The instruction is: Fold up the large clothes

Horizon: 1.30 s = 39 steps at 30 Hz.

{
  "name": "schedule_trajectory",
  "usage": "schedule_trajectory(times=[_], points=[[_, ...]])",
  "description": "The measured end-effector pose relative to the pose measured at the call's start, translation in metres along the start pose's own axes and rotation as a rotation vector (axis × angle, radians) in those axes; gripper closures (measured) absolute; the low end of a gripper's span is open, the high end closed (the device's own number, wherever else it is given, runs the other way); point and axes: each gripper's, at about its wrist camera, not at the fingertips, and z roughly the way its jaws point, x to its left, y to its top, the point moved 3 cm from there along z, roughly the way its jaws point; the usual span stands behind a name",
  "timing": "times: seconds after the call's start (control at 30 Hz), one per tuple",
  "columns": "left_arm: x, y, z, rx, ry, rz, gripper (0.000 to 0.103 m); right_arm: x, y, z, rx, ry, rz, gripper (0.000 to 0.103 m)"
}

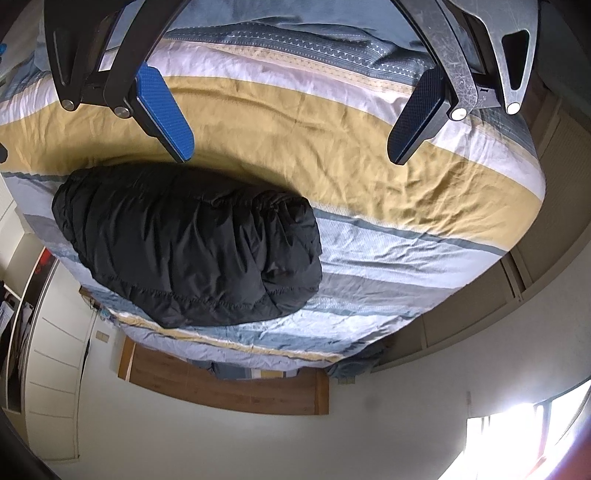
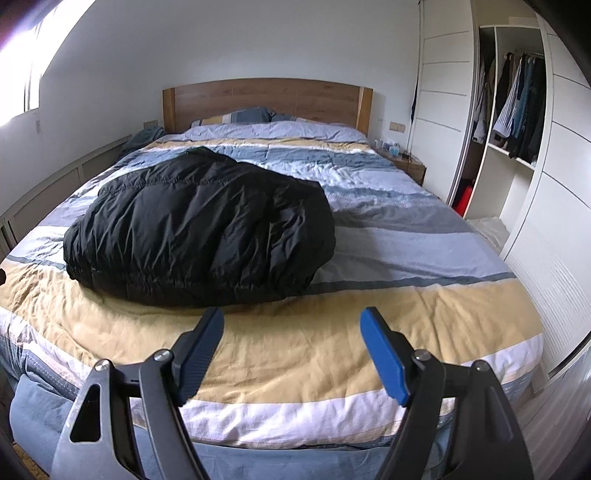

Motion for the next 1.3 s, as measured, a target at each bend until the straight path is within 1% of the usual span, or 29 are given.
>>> schedule_trajectory(times=[0.4, 0.53, 0.6, 0.77, 0.87, 1.07, 1.1, 1.2, 1.3], points=[[0.002, -0.008, 0.034, 0.074, 0.004, -0.009, 0.001, 0.009, -0.005, 0.035, 0.071, 0.005, -0.018, 0.028], [0.005, -0.005, 0.05, 0.102, 0.004, -0.016, 0.001, 0.016, -0.002, 0.05, 0.093, 0.013, -0.035, 0.028], [0.004, 0.002, 0.058, 0.103, 0.009, -0.01, 0.001, 0.021, 0.003, 0.059, 0.098, 0.018, -0.044, 0.028], [-0.009, 0.035, 0.08, 0.076, 0.001, 0.015, 0.001, 0.044, 0.031, 0.089, 0.087, 0.05, -0.077, 0.028], [-0.027, 0.065, 0.1, 0.049, -0.015, 0.036, 0.001, 0.063, 0.053, 0.109, 0.07, 0.081, -0.099, 0.028], [-0.063, 0.128, 0.141, -0.015, -0.036, 0.049, 0.001, 0.105, 0.117, 0.158, 0.0, 0.144, -0.121, 0.028], [-0.07, 0.144, 0.152, -0.027, -0.038, 0.044, 0.001, 0.11, 0.129, 0.166, -0.015, 0.148, -0.12, 0.028], [-0.084, 0.177, 0.181, -0.032, -0.043, 0.027, 0.001, 0.125, 0.16, 0.19, -0.044, 0.156, -0.117, 0.028], [-0.096, 0.202, 0.211, -0.022, -0.04, 0.021, 0.001, 0.143, 0.189, 0.221, -0.056, 0.164, -0.107, 0.027]])
